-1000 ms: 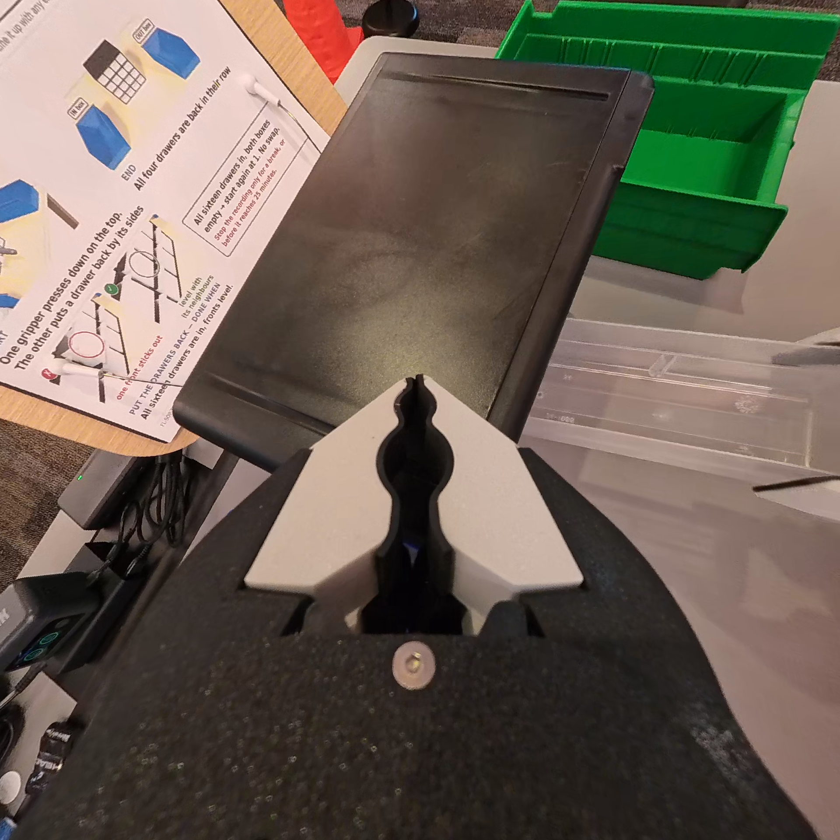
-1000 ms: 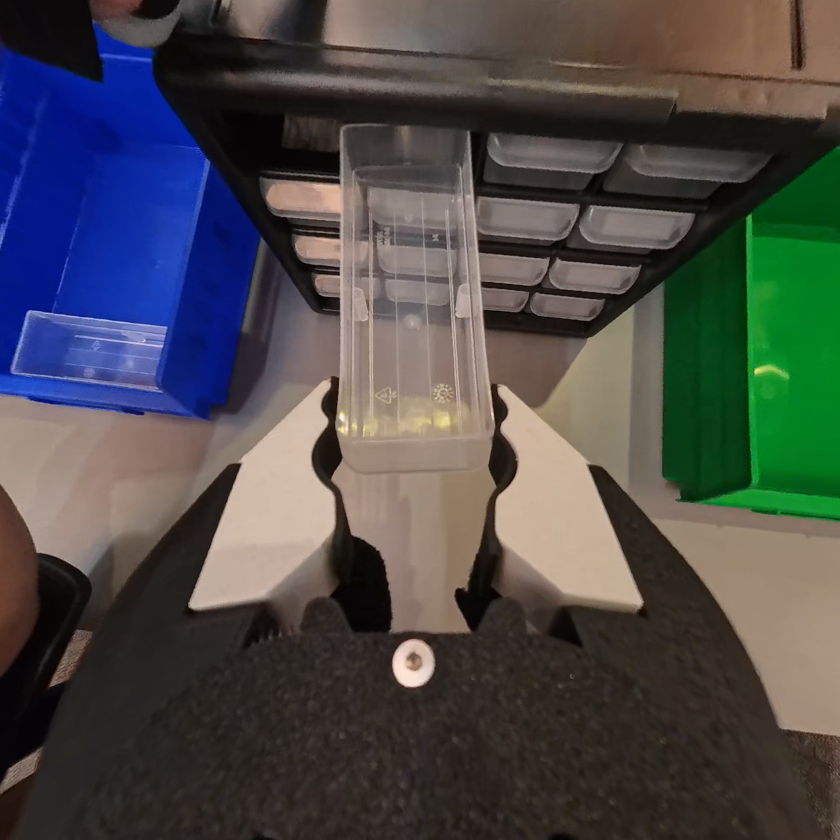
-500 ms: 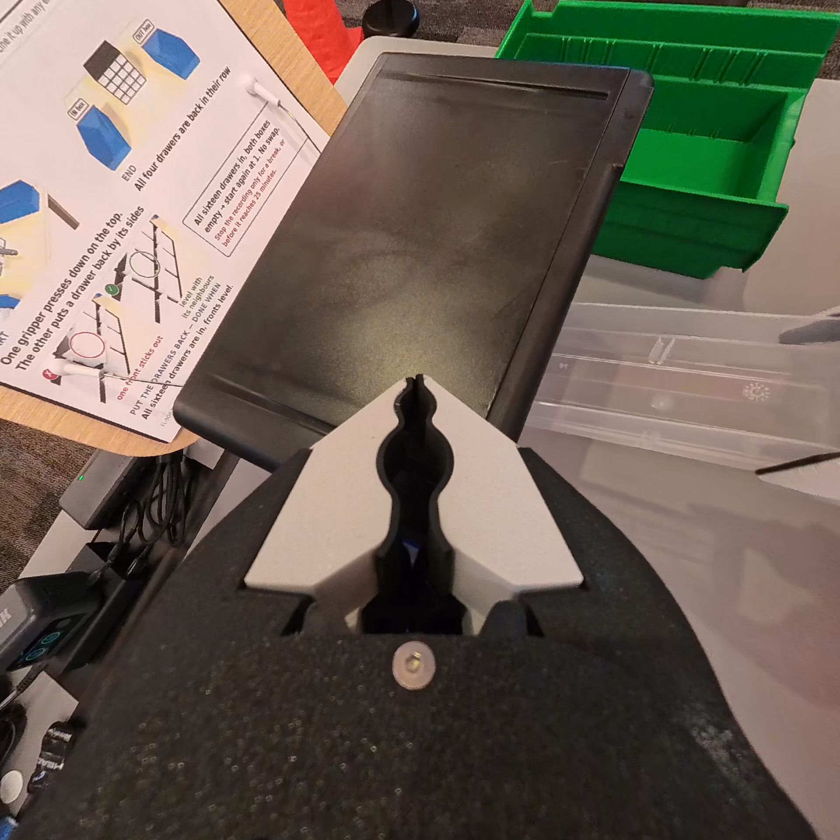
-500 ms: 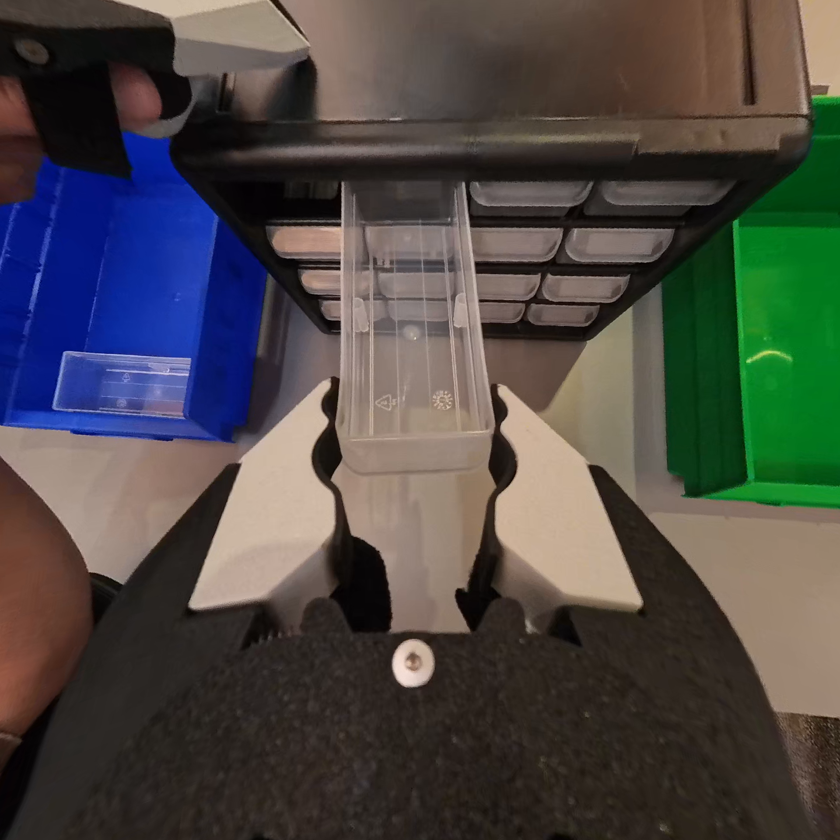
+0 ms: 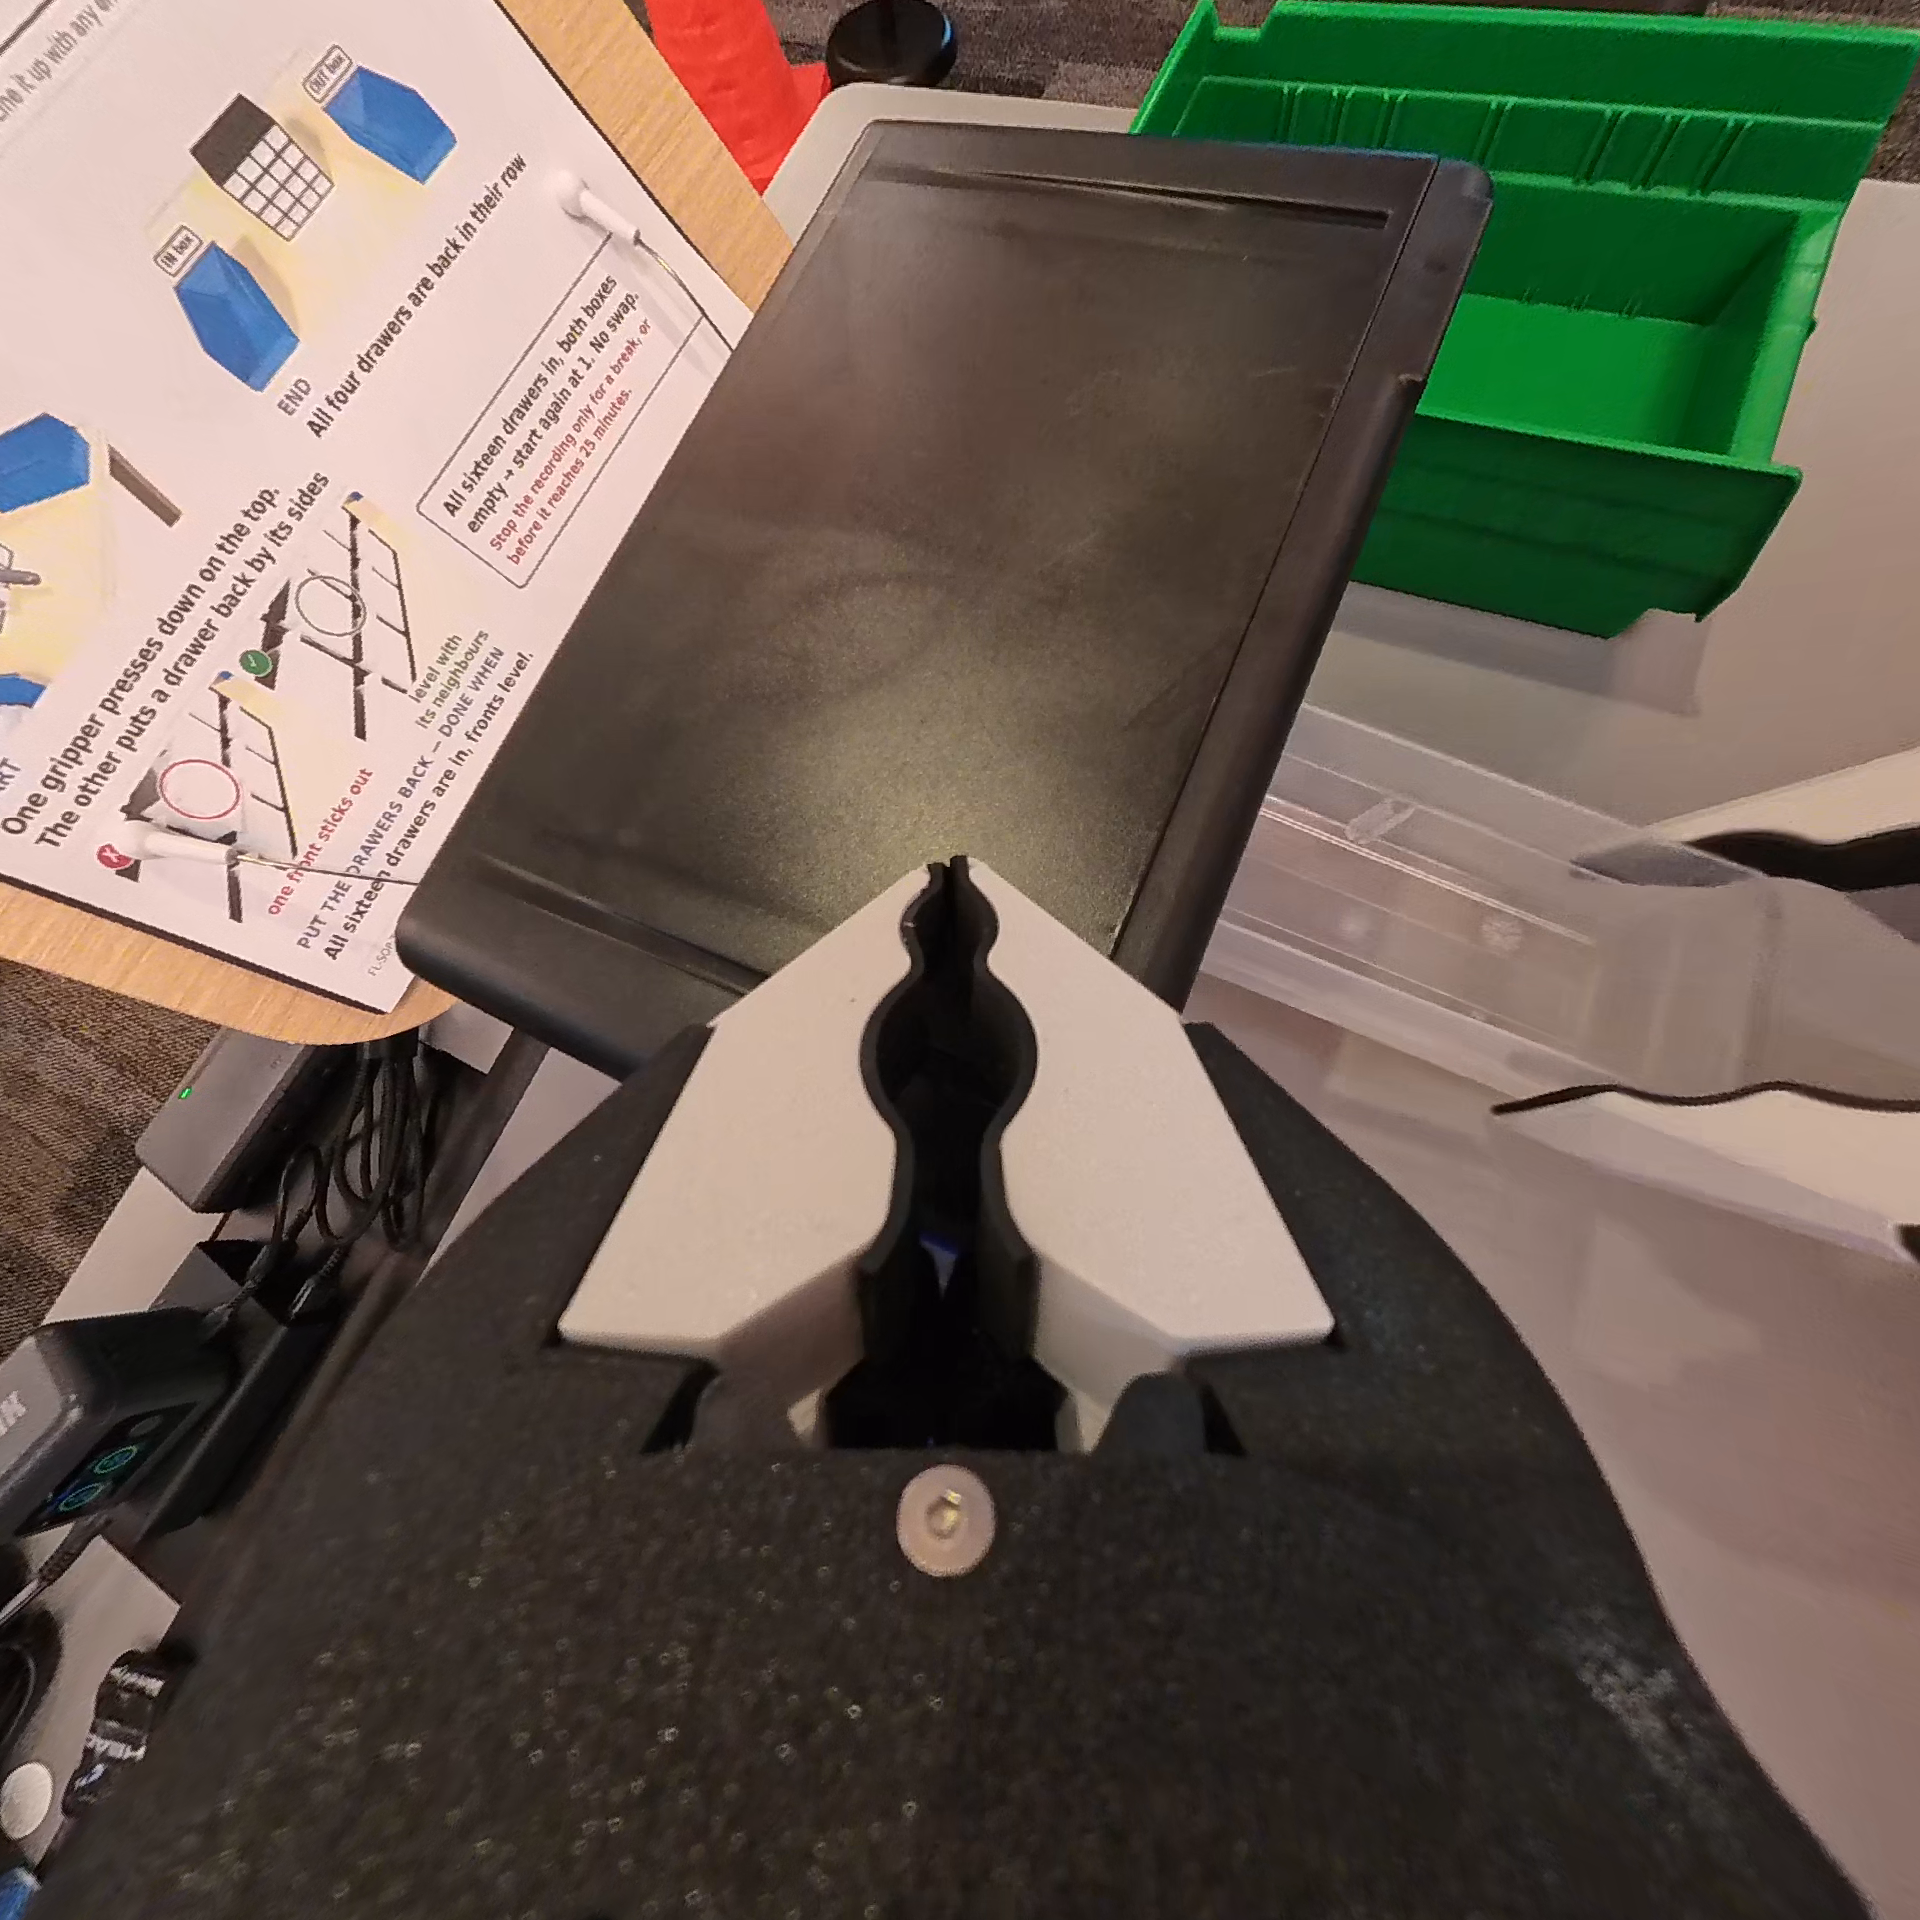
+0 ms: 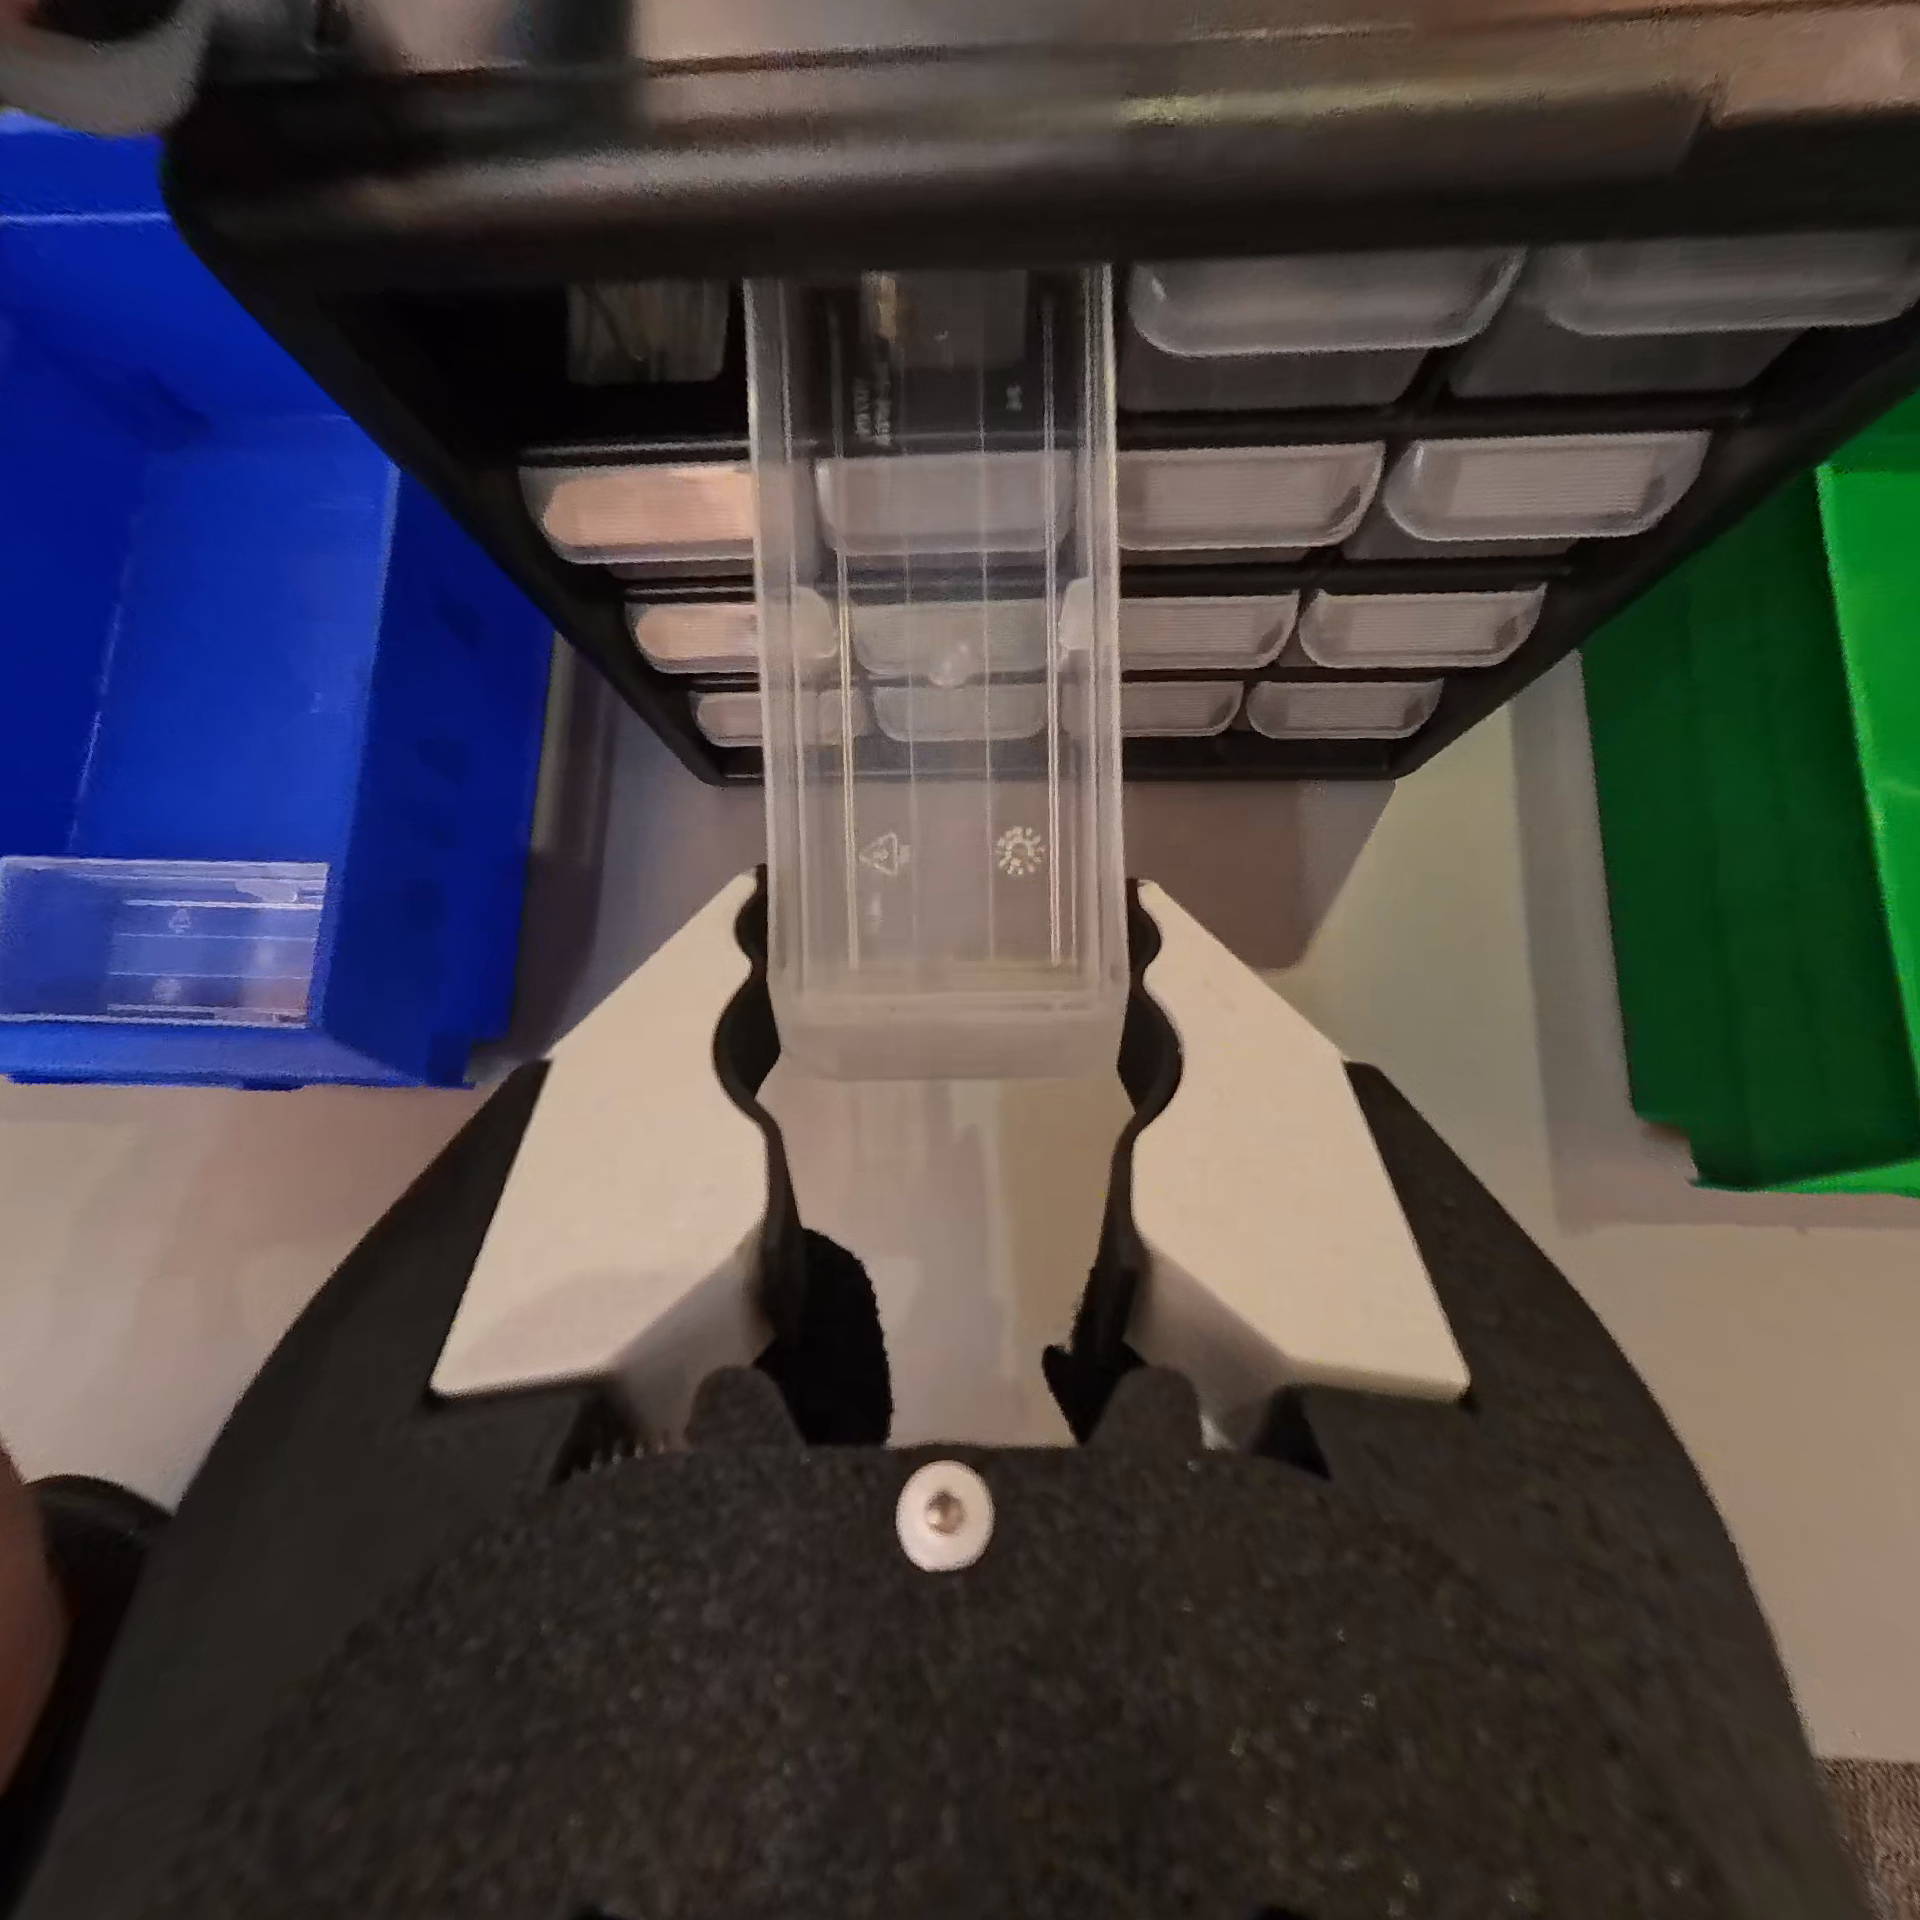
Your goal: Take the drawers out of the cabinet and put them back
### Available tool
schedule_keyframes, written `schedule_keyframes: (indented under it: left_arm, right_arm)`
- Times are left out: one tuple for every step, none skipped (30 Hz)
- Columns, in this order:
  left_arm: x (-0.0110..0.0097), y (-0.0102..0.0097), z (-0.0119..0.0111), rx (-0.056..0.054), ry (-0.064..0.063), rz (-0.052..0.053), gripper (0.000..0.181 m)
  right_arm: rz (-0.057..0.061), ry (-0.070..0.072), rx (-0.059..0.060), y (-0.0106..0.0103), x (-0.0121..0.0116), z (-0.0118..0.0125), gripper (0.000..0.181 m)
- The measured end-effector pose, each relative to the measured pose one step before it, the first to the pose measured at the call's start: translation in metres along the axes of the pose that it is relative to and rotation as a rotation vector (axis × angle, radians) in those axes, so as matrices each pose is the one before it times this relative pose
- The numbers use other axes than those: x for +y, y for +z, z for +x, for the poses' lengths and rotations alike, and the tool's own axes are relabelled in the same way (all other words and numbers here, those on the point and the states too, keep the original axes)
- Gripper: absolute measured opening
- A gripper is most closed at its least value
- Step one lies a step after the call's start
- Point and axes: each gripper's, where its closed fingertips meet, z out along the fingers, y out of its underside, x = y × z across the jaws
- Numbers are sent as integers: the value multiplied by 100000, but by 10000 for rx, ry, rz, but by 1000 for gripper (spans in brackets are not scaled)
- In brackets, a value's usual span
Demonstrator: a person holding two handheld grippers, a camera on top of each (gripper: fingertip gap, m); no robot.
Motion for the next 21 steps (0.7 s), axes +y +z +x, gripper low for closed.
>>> schedule_keyframes:
  left_arm:
    - [-1, -4, 8, -11, 10, -2, 0]
    - [-6, 12, -17, -11, 1, -5, 0]
    - [0, 6, -32, -15, 2, -4, 0]
    - [3, 20, -52, -25, -2, -4, 0]
    - [6, 4, -33, 1, -6, 0, 0]
    - [-1, -1, 20, 25, -6, 7, 0]
    - [5, -11, 6, 22, -5, 13, 0]
    - [4, 3, -1, 27, -29, 8, 0]
    - [3, -6, 8, 24, -5, 10, 0]
    - [-1, -2, 0, 7, 0, 7, 0]
    - [5, -1, -9, -2, -6, -2, 0]
    - [2, 9, 5, -11, 16, -4, 0]
    - [-1, 0, 10, -7, 13, -7, 0]
    - [4, -8, -2, -3, 10, 1, 0]
    - [-2, 2, 4, 6, -8, 2, 0]
    - [0, -3, 3, 6, -6, 5, 0]
    - [-1, 5, -12, 9, -7, 4, 0]
    - [2, 2, -7, 11, 4, 0, 0]
    - [18, -12, 20, 15, 5, 6, 0]
    - [-5, 6, -2, 7, -12, 6, 0]
    - [1, -3, -3, 1, -7, 5, 0]
  right_arm:
    - [13, 9, 26, 375, -103, -30, 65]
    - [-93, 22, 16, 280, 39, -74, 65]
    - [-34, -40, 52, 41, -76, -33, 65]
    - [-12, -34, 42, -23, -82, -18, 65]
    - [-15, -34, 21, -82, -31, -13, 65]
    - [47, -16, 14, -171, -120, -8, 65]
    - [23, 3, 17, -152, -99, 2, 65]
    - [-47, -27, 24, -60, -7, -12, 65]
    - [-56, -42, 35, -130, -27, -23, 65]
    - [23, -27, 59, -278, -179, -10, 65]
    - [46, -43, 58, -334, -222, -12, 65]
    - [35, -13, 15, -274, -225, -17, 65]
    - [129, 28, -77, -196, -357, -90, 65]
    - [30, 5, -23, -206, -224, 15, 65]
    - [46, -9, -22, -303, -247, -18, 65]
    - [103, -36, 58, -294, -338, 62, 65]
    - [-12, -143, 71, -49, -187, 53, 65]
    - [-88, -28, -14, 263, -74, 3, 65]
    - [-18, -4, -59, 392, -217, 15, 65]
    - [19, 54, -76, 415, -312, 17, 65]
    - [34, 50, -65, 422, -344, 23, 65]
